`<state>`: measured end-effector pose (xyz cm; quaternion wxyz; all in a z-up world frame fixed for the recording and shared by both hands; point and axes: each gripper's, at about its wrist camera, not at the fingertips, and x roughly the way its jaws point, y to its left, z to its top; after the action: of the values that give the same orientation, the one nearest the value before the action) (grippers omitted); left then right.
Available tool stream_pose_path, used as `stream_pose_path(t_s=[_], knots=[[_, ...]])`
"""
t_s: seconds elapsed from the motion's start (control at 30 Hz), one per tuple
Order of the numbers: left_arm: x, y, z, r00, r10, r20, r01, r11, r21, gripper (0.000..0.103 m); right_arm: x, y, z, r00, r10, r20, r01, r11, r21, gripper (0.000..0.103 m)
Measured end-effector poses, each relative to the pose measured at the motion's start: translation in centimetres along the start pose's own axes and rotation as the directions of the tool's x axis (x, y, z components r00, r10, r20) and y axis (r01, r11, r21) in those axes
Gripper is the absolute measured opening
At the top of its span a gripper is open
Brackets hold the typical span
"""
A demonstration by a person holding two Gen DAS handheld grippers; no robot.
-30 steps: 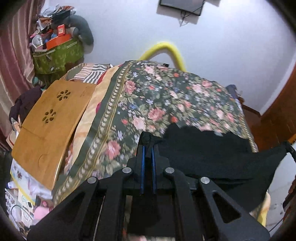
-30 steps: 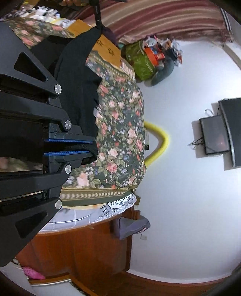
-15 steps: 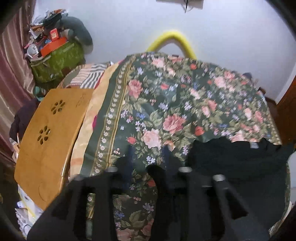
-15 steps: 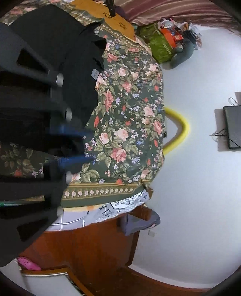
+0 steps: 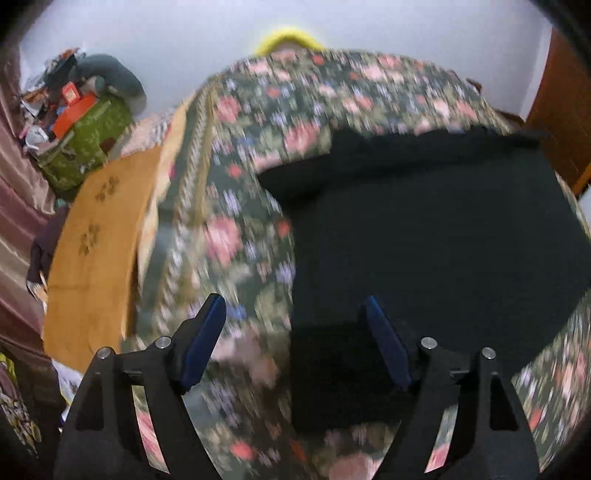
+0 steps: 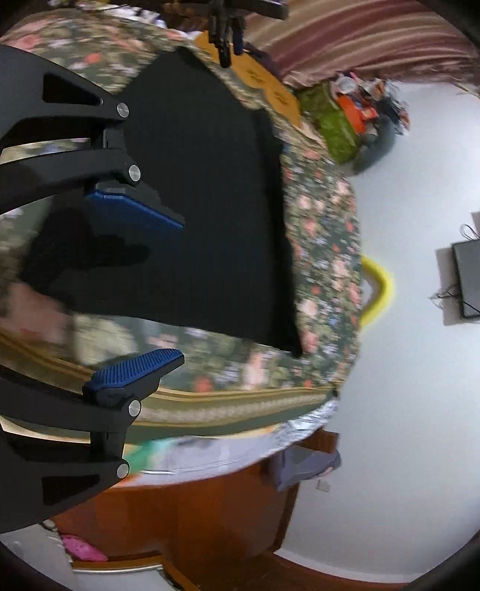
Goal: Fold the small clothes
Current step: 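Lower the hem onto the shirt and open both grippers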
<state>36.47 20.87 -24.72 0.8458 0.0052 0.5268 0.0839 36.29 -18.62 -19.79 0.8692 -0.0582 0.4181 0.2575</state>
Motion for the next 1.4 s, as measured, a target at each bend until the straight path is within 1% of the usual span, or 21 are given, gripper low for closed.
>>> stream_pose_path(t_s=[0.07, 0.13, 0.17, 0.2, 0.23, 0.27, 0.37, 0.43, 0.57, 0.6, 0.67, 0.8, 0.9, 0.97, 1.03, 1.1, 1.13, 1.17, 1.27, 1.33, 1.4], knots=[[1.2, -0.2, -1.5, 0.998, -0.022, -0.052, 0.021, 1.0, -0.023, 0.077, -0.1, 0.1, -1.5, 1.0, 0.006, -0.011, -0.006, 1.0, 0.008, 0.062], [1.7, -0.2, -2.6, 0.995, -0.073, -0.074, 0.068, 0.996, -0.06, 0.056, -0.4, 0.3, -2.8, 0.999, 0.02, -0.029, -0.019, 0.999, 0.033, 0.062], [1.8, -0.4, -3.1, 0.989, -0.126, -0.08, 0.12, 0.99, -0.08, 0.032, -0.5, 0.3, -3.3, 0.999, 0.028, -0.033, -0.026, 0.999, 0.046, 0.062], [1.6, -0.8, -3.4, 0.987, -0.136, -0.081, 0.13, 0.988, -0.079, 0.011, -0.8, 0.4, -3.7, 0.999, 0.034, -0.036, -0.032, 0.998, 0.057, 0.062], [1.4, -1.2, -3.6, 0.991, -0.109, -0.078, 0.104, 0.992, -0.07, 0.006, -1.0, 0.6, -4.2, 0.999, 0.035, -0.038, -0.032, 0.998, 0.063, 0.062], [0.9, -1.9, -4.0, 0.994, -0.076, -0.074, 0.073, 0.996, -0.047, 0.006, -1.4, 0.8, -4.5, 0.999, 0.031, -0.037, -0.029, 0.998, 0.063, 0.062], [-0.6, -3.5, -5.1, 0.995, -0.064, -0.073, 0.065, 0.998, -0.002, 0.005, -2.7, 1.3, -5.0, 0.999, 0.047, -0.021, -0.045, 0.996, 0.073, 0.062], [-1.8, -4.1, -6.0, 0.994, -0.082, -0.073, 0.083, 0.996, 0.014, 0.005, -3.7, 1.8, -5.6, 0.999, 0.049, -0.001, -0.049, 0.996, 0.073, 0.062], [-4.8, -7.1, -9.0, 0.987, -0.133, -0.091, 0.138, 0.99, 0.041, 0.005, -5.1, 3.0, -6.5, 0.998, 0.062, 0.017, -0.063, 0.996, 0.065, 0.062], [-5.6, -8.0, -9.6, 0.988, -0.129, -0.084, 0.134, 0.99, 0.054, 0.004, -5.3, 3.2, -6.7, 0.998, 0.066, 0.021, -0.067, 0.996, 0.062, 0.062], [-7.3, -10.0, -10.6, 0.987, -0.146, -0.072, 0.15, 0.987, 0.056, 0.004, -5.9, 3.6, -7.2, 0.997, 0.078, 0.027, -0.079, 0.995, 0.066, 0.062], [-9.8, -13.6, -11.6, 0.978, -0.198, -0.06, 0.199, 0.98, 0.019, 0.004, -6.8, 4.7, -8.2, 0.994, 0.098, 0.038, -0.1, 0.993, 0.06, 0.062], [-11.2, -17.2, -12.7, 0.973, -0.226, -0.056, 0.228, 0.972, 0.046, 0.005, -7.2, 5.3, -8.9, 0.993, 0.111, 0.037, -0.113, 0.992, 0.054, 0.062], [-11.9, -18.9, -13.3, 0.967, -0.251, -0.053, 0.254, 0.966, 0.058, 0.008, -7.4, 5.6, -9.2, 0.993, 0.115, 0.036, -0.116, 0.992, 0.044, 0.062], [-12.4, -19.6, -13.6, 0.963, -0.264, -0.049, 0.267, 0.962, 0.067, 0.016, -7.6, 6.0, -9.7, 0.992, 0.118, 0.032, -0.12, 0.992, 0.039, 0.062], [-13.0, -19.7, -13.9, 0.961, -0.272, -0.046, 0.275, 0.958, 0.087, 0.04, -7.6, 6.1, -10.0, 0.992, 0.125, 0.027, -0.126, 0.991, 0.045, 0.062], [-13.2, -19.4, -14.0, 0.962, -0.27, -0.04, 0.273, 0.957, 0.096, 0.044, -7.5, 6.2, -10.2, 0.991, 0.132, 0.023, -0.133, 0.99, 0.049, 0.062], [-13.5, -19.0, -14.0, 0.966, -0.257, -0.027, 0.259, 0.96, 0.103, 0.049, -7.4, 6.4, -10.4, 0.99, 0.137, 0.018, -0.137, 0.989, 0.05, 0.062], [-14.3, -16.3, -13.7, 0.982, -0.184, 0.04, 0.179, 0.977, 0.12, 0.055, -6.9, 7.0, -11.0, 0.99, 0.139, 0.009, -0.14, 0.989, 0.051, 0.062], [-14.6, -14.6, -13.3, 0.986, -0.143, 0.08, 0.134, 0.984, 0.114, 0.064, -6.2, 7.4, -11.1, 0.989, 0.146, 0.002, -0.146, 0.987, 0.064, 0.065], [-14.2, -12.5, -12.4, 0.988, -0.097, 0.122, 0.085, 0.992, 0.097, 0.076, -5.3, 7.9, -11.2, 0.988, 0.156, -0.004, -0.155, 0.985, 0.079, 0.067]])
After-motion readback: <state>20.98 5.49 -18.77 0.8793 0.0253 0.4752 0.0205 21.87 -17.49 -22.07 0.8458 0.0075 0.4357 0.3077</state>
